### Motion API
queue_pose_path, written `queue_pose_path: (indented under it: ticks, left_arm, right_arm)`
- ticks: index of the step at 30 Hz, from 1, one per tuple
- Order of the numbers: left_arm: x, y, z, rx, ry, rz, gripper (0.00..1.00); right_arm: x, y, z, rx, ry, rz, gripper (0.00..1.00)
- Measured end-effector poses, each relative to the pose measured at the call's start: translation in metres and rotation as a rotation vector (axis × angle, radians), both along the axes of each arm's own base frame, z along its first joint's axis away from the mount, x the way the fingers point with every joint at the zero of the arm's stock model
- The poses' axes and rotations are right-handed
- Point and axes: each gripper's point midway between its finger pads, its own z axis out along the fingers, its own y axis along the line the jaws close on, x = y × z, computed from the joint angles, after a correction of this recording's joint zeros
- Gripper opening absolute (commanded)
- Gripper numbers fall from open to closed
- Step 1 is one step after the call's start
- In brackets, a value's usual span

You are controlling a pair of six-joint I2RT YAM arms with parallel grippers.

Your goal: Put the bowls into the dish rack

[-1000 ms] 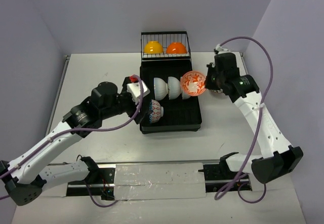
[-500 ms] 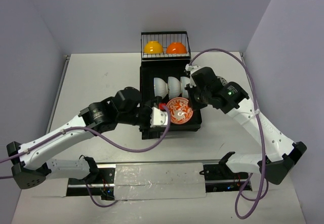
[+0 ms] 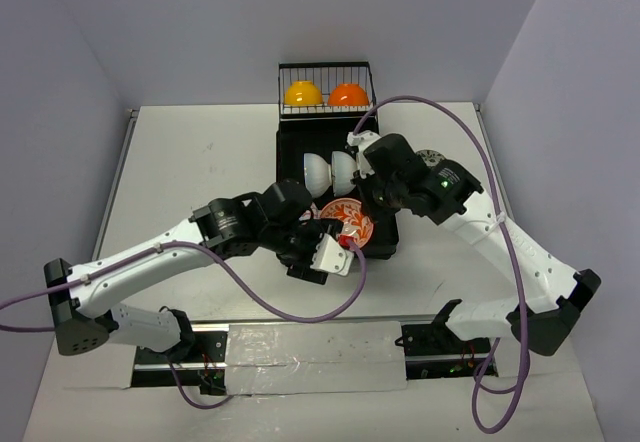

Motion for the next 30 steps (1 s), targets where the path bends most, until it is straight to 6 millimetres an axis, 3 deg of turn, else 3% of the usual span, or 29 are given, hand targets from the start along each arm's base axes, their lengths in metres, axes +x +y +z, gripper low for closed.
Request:
queue_pose_path:
  ticks: [5,10,23,30]
  left_arm:
    - [0.000,-0.003,-0.015,0.057,0.013,-0.019,0.57]
    - [0.004,-0.007,-0.015,0.063,-0.002,-0.021,0.44]
    - [0.013,-0.012,-0.025,0.106,-0.017,0.000,0.38]
    - [0.018,-0.014,-0.025,0.108,-0.040,0.005,0.15]
  right_arm:
    - [-0.002,0.003,0.002,0.003,-0.002,0.017,0.00]
    - [-0.003,0.005,0.001,0.001,0.001,0.027,0.00]
    - [-0.003,0.007,0.000,0.000,0.004,0.032,0.00]
    - [-0.004,0.008,-0.001,-0.002,0.008,0.039,0.00]
